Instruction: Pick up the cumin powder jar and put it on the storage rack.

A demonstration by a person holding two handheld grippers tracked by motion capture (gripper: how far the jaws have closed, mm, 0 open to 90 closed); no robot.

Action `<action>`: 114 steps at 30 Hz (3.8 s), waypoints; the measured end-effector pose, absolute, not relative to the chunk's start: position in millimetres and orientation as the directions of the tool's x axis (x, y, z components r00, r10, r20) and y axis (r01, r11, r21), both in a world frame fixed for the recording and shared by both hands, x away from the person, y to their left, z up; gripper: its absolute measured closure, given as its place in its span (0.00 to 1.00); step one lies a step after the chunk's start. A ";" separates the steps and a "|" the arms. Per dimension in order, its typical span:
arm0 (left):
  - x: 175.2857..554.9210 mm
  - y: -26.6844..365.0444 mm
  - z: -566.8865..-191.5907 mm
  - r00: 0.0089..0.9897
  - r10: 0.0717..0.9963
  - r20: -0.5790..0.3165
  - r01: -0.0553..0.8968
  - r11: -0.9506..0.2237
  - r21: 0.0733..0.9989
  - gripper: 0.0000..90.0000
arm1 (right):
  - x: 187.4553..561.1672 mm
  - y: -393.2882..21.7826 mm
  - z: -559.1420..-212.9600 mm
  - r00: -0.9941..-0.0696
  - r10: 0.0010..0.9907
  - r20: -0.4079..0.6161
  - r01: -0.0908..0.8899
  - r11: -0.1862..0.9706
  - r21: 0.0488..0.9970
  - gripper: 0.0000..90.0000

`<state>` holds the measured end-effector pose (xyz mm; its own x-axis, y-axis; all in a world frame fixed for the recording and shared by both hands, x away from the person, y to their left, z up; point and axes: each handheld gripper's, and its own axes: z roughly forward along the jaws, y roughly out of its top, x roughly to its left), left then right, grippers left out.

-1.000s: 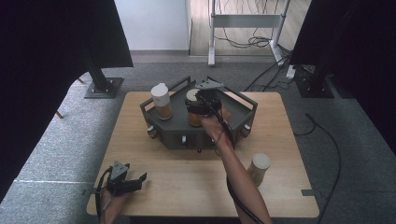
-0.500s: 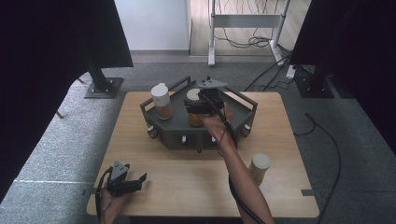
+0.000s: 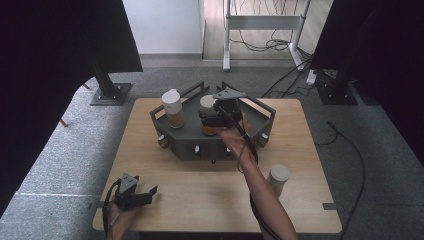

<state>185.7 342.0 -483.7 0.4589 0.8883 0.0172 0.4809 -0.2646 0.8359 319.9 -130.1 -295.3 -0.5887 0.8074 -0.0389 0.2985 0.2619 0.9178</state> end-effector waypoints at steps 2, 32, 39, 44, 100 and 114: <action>185.6 341.7 -483.8 0.459 0.888 0.017 0.481 -0.264 0.836 0.15 | 316.3 -131.2 -295.0 -0.591 0.806 -0.042 0.299 0.267 0.916 0.18; 187.1 341.4 -483.0 0.458 0.889 0.016 0.488 -0.266 0.832 0.14 | 246.5 -158.9 -313.1 -0.661 0.743 -0.104 0.239 0.340 0.909 0.19; 186.8 341.2 -483.0 0.458 0.889 0.018 0.487 -0.267 0.832 0.14 | 230.6 -164.8 -318.3 -0.676 0.728 -0.114 0.224 0.350 0.910 0.19; 186.7 341.1 -483.0 0.458 0.889 0.018 0.486 -0.268 0.832 0.14 | 218.4 -169.8 -322.3 -0.682 0.720 -0.125 0.215 0.362 0.907 0.19; 187.1 338.6 -482.3 0.453 0.891 0.026 0.491 -0.274 0.827 0.14 | 133.1 -228.0 -392.5 -0.644 0.764 -0.044 0.245 0.260 0.934 0.19; 187.4 338.2 -482.2 0.450 0.893 0.024 0.494 -0.272 0.826 0.14 | 103.4 -245.0 -417.9 -0.632 0.774 -0.034 0.241 0.238 0.941 0.19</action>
